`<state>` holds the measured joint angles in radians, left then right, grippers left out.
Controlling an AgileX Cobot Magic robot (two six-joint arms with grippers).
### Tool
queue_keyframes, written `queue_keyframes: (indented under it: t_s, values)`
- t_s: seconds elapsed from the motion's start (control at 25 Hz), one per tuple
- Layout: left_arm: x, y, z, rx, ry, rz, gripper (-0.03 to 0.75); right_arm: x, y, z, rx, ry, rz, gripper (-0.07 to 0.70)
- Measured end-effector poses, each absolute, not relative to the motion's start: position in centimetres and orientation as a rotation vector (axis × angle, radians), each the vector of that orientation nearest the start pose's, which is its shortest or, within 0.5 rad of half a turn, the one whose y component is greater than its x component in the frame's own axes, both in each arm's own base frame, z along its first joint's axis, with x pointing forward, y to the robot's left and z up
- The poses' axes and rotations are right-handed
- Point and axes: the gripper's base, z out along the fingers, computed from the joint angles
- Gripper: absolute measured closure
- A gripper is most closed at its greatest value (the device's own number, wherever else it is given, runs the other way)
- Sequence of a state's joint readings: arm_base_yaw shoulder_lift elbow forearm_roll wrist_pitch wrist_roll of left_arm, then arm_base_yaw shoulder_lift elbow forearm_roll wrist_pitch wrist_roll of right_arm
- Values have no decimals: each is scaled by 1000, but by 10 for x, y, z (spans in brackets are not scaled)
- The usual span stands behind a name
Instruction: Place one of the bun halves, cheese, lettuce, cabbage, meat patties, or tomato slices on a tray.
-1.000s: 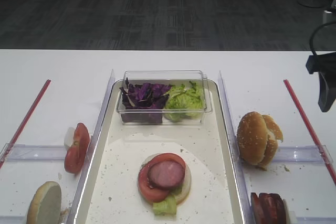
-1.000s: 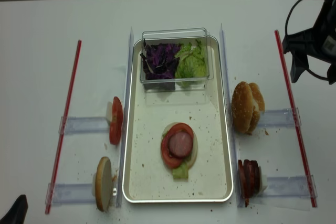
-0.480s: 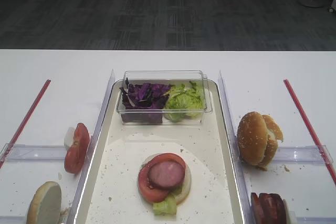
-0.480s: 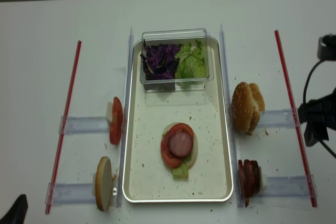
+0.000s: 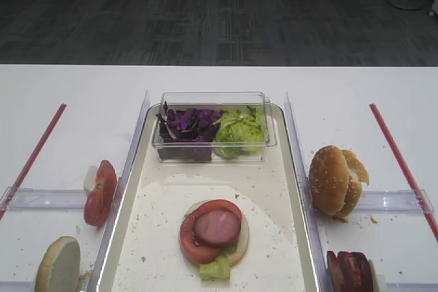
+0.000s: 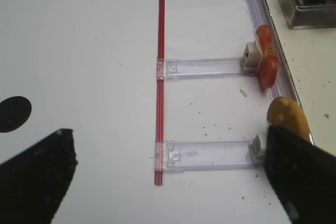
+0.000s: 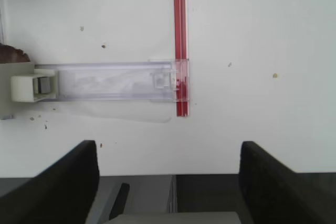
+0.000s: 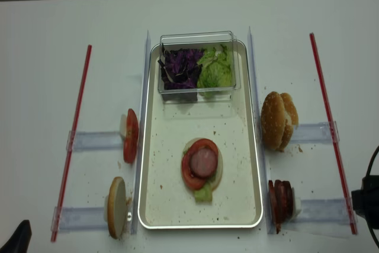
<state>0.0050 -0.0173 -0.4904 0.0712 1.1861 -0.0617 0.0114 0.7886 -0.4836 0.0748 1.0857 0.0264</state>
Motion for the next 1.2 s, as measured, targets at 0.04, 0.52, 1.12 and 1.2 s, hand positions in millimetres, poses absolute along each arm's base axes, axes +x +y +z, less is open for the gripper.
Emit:
queue_keyframes:
  t_s: [0.04,0.52,1.12,1.2]
  values:
    - [-12,6,265,-81,2159,54,44,98,7,232,54,2849,109,60]
    - [-12,6,265,-81,2159,54,44,51,7,259,12,2498,106,61]
    - [-12,6,265,-81,2159,54,44,1,6,267,-7,2169,103,14]
    - [-12,6,265,-81,2159,54,44,0,6,267,-7,2168,103,-6]
